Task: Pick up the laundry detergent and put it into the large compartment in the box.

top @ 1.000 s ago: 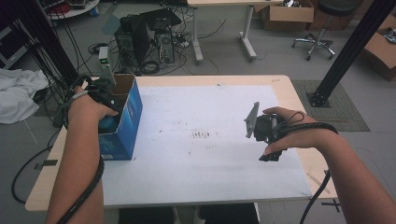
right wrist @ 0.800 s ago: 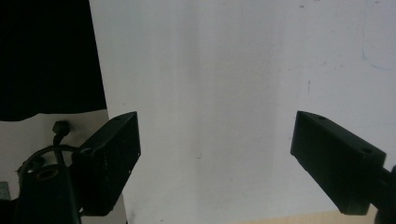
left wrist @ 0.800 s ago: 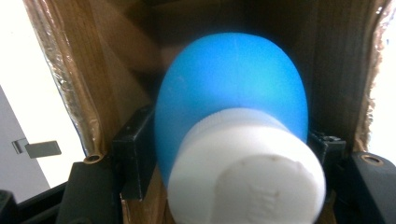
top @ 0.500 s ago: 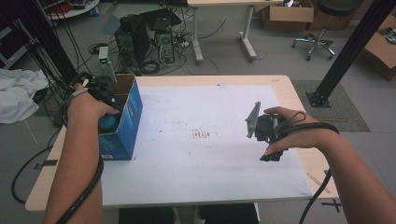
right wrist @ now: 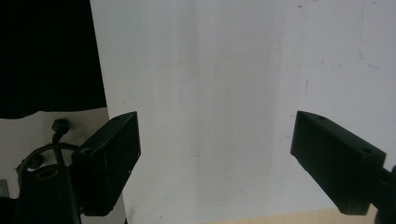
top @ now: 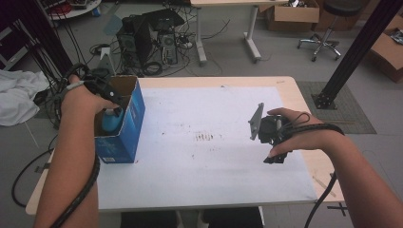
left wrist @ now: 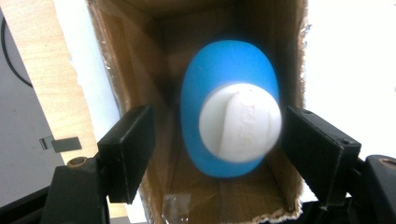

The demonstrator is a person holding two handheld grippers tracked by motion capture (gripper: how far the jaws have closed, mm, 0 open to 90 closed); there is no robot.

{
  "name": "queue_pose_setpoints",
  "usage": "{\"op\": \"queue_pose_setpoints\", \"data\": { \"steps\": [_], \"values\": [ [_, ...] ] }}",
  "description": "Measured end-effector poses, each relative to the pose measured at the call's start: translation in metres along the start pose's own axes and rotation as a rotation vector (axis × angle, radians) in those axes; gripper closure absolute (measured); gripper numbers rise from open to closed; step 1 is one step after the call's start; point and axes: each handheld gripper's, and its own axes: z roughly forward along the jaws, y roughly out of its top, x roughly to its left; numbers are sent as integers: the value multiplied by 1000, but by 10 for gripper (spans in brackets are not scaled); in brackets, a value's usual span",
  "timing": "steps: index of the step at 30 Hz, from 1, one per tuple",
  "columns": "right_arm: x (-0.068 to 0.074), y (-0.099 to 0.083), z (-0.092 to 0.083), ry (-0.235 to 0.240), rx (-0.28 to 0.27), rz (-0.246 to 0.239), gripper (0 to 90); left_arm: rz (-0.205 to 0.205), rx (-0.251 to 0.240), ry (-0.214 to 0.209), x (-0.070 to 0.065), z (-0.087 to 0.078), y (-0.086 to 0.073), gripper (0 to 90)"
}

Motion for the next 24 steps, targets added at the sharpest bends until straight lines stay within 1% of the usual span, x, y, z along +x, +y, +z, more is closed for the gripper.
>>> {"op": "queue_pose_setpoints", "data": {
  "steps": [4, 7, 10, 12, 17, 21, 23, 24],
  "values": [
    [-1, 1, 0, -1, -4, -7, 161, 8, -12, 1, 0, -7, -1, 261],
    [0, 1, 0, 0, 0, -3, 161, 5, -10, 0, 0, -12, -1, 241],
    [0, 1, 0, -1, -3, -8, 161, 12, -11, 0, 1, -16, -2, 226],
    [0, 1, -1, -1, 1, -1, 161, 11, -13, -3, 0, -20, -2, 219],
    [1, 0, -2, -2, 1, 1, 161, 30, -17, -1, -3, -28, -3, 203],
    [1, 1, -2, 0, 3, 3, 161, 35, -6, 0, -6, -32, -3, 160],
    [1, 1, -2, -1, -1, -3, 161, 43, -10, 1, -6, -34, -4, 158],
    [1, 1, -2, 0, 0, 2, 161, 44, -10, 0, -7, -34, -4, 158]
  ]
}}
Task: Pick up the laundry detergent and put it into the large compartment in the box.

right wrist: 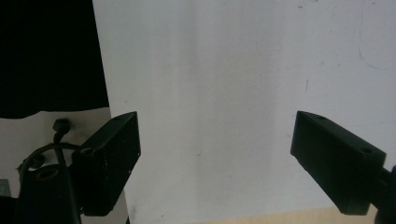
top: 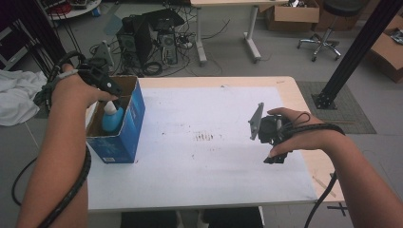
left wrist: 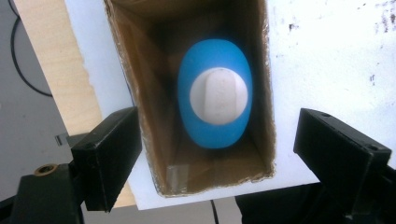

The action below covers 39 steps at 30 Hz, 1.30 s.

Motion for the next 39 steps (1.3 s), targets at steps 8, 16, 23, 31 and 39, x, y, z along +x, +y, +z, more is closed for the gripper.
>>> {"op": "queue_pose_setpoints", "data": {
  "steps": [8, 16, 23, 31, 39],
  "values": [
    [0, 0, -2, -2, 0, -6, 161, 33, 3, 15, -5, -10, -2, 119],
    [1, -1, -4, -6, 4, 1, 161, 104, -19, 25, -20, -32, -3, 71],
    [0, 0, -4, -4, 3, 2, 161, 176, -36, 21, -39, -41, -2, 59],
    [-1, -2, -6, 0, 5, 7, 161, 301, -47, -10, -60, -43, 0, 1],
    [-5, -5, -7, 2, 11, 18, 161, 529, -28, -69, -86, -38, 1, 1]
  ]
}}
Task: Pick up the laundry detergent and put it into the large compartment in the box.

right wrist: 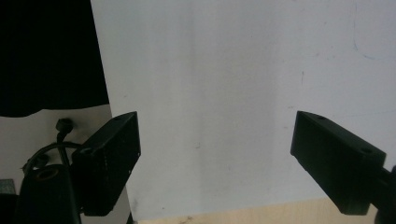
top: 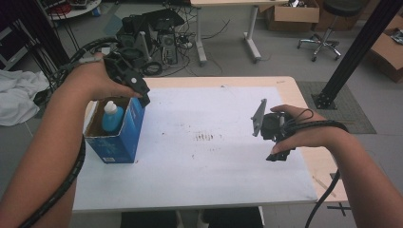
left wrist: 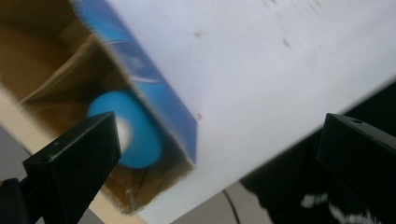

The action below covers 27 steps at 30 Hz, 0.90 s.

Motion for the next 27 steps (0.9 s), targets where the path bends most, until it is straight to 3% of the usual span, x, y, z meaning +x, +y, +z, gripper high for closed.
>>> {"op": "queue_pose_setpoints", "data": {
  "steps": [4, 6, 10, 14, 18, 22, 23, 27],
  "values": [
    [-2, 0, 0, 6, 3, 6, 161, 128, -14, -24, -14, 3, 6, 1],
    [-3, -1, 1, 5, 1, 13, 161, 174, -17, -49, -21, 4, 9, 1],
    [-5, 0, -1, 7, 8, 18, 161, 319, -30, -53, -39, 6, 15, 1],
    [-6, 2, -3, 9, 12, 21, 160, 436, -20, -51, -56, 11, 19, 1],
    [-8, 2, -5, 5, 20, 21, 161, 540, 49, -74, -75, 19, 22, 1],
    [-8, 3, -8, 2, 18, 19, 161, 658, 40, -75, -92, 21, 22, 1],
    [-8, 2, -8, 4, 16, 20, 161, 704, 41, -71, -98, 21, 21, 1],
    [-11, 1, -11, 6, 20, 23, 161, 781, 46, -71, -111, 24, 19, 1]
  ]
}}
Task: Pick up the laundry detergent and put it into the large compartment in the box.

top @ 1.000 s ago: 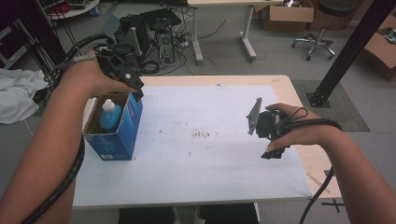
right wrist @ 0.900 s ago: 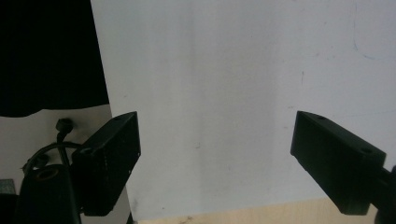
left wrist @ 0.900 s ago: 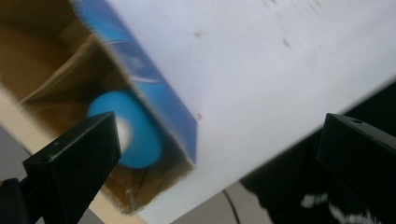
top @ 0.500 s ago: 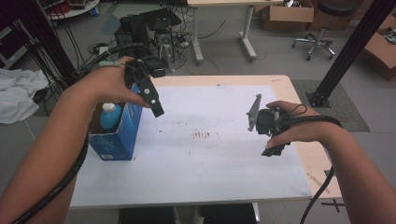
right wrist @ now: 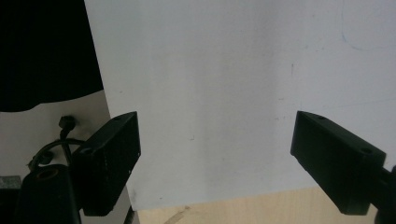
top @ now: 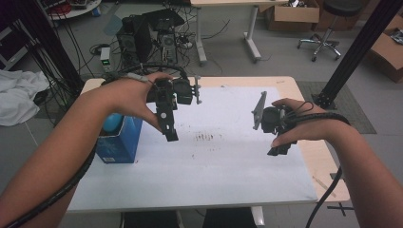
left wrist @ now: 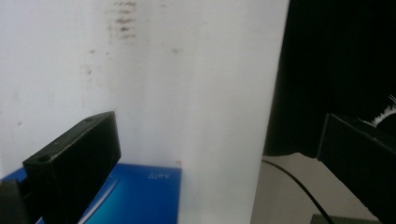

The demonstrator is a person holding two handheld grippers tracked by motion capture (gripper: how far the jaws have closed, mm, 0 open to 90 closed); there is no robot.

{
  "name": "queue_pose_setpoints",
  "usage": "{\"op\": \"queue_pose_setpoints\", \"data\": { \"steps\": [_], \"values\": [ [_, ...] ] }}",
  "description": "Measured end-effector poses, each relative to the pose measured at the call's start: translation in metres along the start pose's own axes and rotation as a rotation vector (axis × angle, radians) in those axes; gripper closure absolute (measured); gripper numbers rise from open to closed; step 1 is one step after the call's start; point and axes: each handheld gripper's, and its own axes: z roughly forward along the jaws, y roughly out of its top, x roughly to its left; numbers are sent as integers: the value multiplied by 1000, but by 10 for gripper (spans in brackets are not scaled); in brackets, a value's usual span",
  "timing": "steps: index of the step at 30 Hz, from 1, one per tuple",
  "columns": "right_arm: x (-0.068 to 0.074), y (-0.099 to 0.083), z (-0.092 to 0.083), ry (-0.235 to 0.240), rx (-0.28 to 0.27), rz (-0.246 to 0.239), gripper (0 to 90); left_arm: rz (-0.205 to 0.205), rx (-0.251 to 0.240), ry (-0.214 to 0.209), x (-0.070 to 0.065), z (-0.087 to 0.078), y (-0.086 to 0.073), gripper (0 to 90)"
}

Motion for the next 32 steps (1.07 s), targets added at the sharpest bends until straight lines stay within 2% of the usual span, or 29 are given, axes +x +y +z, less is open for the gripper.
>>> {"op": "queue_pose_setpoints", "data": {
  "steps": [4, 8, 15, 20, 32],
  "values": [
    [-3, 1, -2, -4, 5, 2, 161, 51, 7, 2, -6, 4, 6, 1],
    [-3, 4, -2, -4, 6, -3, 161, 78, 27, -7, -9, 11, 10, 1],
    [-6, 4, -2, -6, 1, -4, 161, 81, 33, -15, -7, 16, 11, 1],
    [-7, 4, 0, -4, -4, -2, 161, 87, 16, -19, -8, 17, 13, 1],
    [-8, 6, 2, -3, -1, -5, 161, 91, 13, -24, -7, 20, 14, 1]
  ]
}}
